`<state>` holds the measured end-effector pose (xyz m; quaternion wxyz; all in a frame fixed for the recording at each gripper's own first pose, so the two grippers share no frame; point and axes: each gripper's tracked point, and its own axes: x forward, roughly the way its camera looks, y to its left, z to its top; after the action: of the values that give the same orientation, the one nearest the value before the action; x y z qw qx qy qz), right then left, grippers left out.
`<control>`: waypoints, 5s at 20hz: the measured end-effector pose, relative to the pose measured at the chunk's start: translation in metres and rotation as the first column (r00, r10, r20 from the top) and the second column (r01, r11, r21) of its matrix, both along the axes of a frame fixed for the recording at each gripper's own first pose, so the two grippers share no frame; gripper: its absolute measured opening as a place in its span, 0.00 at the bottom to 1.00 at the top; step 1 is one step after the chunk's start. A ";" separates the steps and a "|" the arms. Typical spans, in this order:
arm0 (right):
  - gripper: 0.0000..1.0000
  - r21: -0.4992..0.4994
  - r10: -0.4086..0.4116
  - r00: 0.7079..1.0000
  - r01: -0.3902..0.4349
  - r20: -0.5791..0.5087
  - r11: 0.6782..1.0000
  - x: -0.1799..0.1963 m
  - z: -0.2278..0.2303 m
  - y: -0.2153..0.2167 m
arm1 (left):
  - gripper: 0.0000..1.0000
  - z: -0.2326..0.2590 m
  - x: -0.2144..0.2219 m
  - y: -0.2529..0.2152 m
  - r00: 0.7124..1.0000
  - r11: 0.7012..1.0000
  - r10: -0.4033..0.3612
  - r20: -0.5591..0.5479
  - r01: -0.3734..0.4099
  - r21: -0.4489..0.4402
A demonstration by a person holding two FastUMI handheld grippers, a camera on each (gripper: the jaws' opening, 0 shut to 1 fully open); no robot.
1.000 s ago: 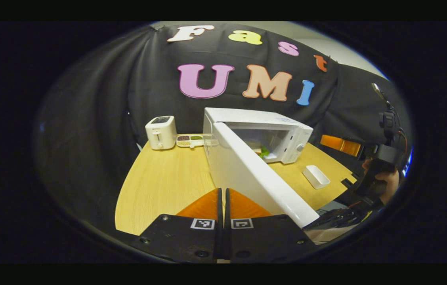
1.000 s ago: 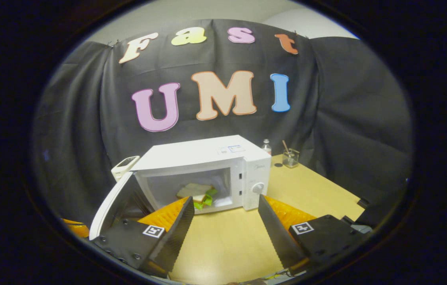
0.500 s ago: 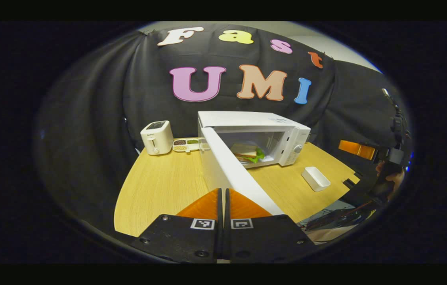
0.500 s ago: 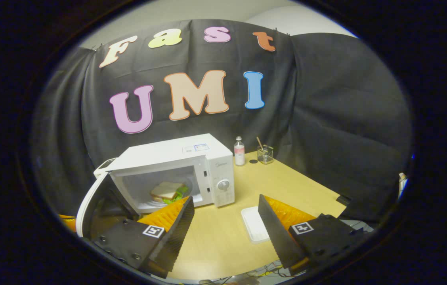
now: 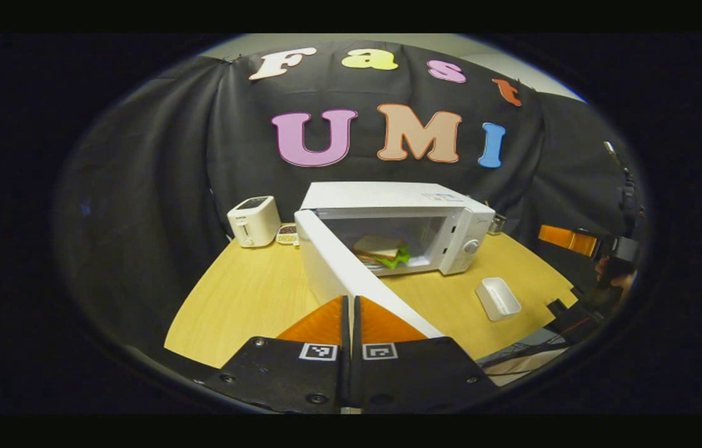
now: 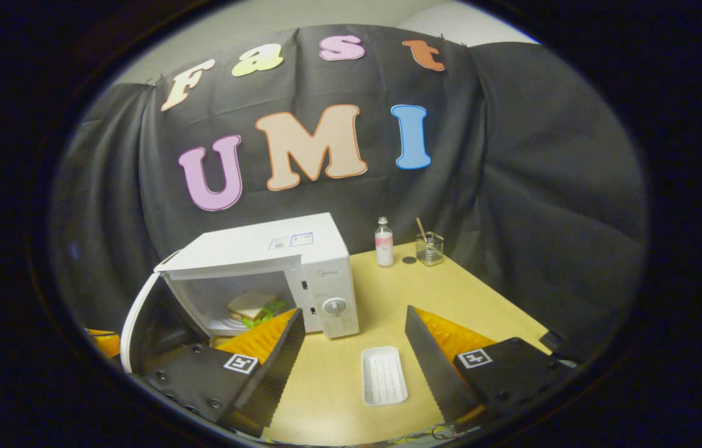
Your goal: Open the microwave oven with the left hand, put the food in, and close the microwave oven.
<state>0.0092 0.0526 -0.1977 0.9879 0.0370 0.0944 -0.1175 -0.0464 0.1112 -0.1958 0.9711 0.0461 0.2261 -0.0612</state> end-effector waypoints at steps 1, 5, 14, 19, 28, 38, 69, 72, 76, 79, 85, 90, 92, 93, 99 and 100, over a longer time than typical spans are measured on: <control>0.92 0.004 0.016 1.000 -0.016 0.003 1.000 0.003 0.001 -0.007 | 0.01 0.000 0.003 -0.011 1.000 1.000 0.015 0.008 -0.015 -0.004; 0.92 0.025 0.066 0.998 -0.066 0.000 0.998 0.011 0.003 -0.037 | 0.01 -0.007 0.009 -0.057 0.999 0.998 0.045 0.018 -0.044 -0.036; 1.00 0.025 0.091 0.996 -0.090 -0.006 0.996 0.011 0.009 -0.087 | 0.02 0.000 0.052 -0.119 0.996 0.997 0.033 0.080 -0.027 -0.079; 1.00 0.020 0.070 0.998 -0.070 0.002 0.997 0.004 0.012 -0.102 | 0.01 -0.007 0.077 -0.137 0.997 0.996 0.011 0.071 -0.004 -0.089; 0.92 0.035 0.055 0.998 -0.056 0.024 0.998 0.009 0.021 -0.117 | 0.01 -0.013 0.122 -0.181 0.993 0.990 -0.062 0.102 0.075 -0.120; 0.92 0.037 0.041 0.999 -0.042 0.032 0.998 0.011 0.025 -0.127 | 0.01 -0.027 0.169 -0.197 0.994 0.989 -0.039 0.104 0.053 -0.140; 0.92 -0.048 0.050 0.996 -0.046 0.069 0.998 0.025 0.070 -0.144 | 0.01 -0.013 0.180 -0.188 0.986 0.995 -0.031 0.167 0.047 -0.092; 0.92 -0.062 0.083 0.993 -0.078 0.085 0.995 0.028 0.077 -0.125 | 0.01 0.008 0.166 -0.171 0.979 0.998 -0.004 0.206 0.018 -0.065; 0.92 -0.101 0.129 0.986 -0.119 0.101 0.988 0.036 0.095 -0.112 | 0.00 0.038 0.141 -0.151 0.973 0.992 0.059 0.224 -0.032 -0.125; 0.92 -0.112 0.160 0.980 -0.147 0.120 0.983 0.038 0.108 -0.098 | 0.05 0.058 0.127 -0.137 0.968 0.992 0.080 0.239 -0.053 -0.117; 1.00 -0.105 0.179 0.972 -0.164 0.150 0.981 0.040 0.125 -0.080 | 0.69 0.097 0.107 -0.113 0.946 0.995 0.099 0.308 -0.085 -0.059; 0.92 -0.143 0.182 0.971 -0.161 0.152 0.977 0.030 0.134 -0.074 | 0.99 0.109 0.097 -0.105 0.940 0.992 0.121 0.320 -0.102 -0.075; 0.92 -0.132 0.185 0.969 -0.165 0.162 0.977 0.025 0.141 -0.071 | 0.96 0.114 0.100 -0.105 0.940 0.993 0.110 0.324 -0.090 -0.074; 0.92 -0.123 0.192 0.967 -0.173 0.165 0.977 0.023 0.143 -0.068 | 0.96 0.114 0.099 -0.106 0.941 0.993 0.107 0.322 -0.086 -0.078; 0.91 -0.151 0.191 0.968 -0.167 0.161 0.974 0.015 0.149 -0.069 | 0.96 0.111 0.101 -0.118 0.949 0.997 0.061 0.309 -0.042 -0.069; 0.91 -0.152 0.192 0.969 -0.168 0.158 0.974 0.015 0.148 -0.069 | 0.96 0.110 0.102 -0.120 0.950 0.997 0.054 0.307 -0.033 -0.072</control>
<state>0.0238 -0.0161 -0.0496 0.9991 -0.0300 0.0037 -0.0297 0.0552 -0.0090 -0.0854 0.9966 0.0182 0.0706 -0.0393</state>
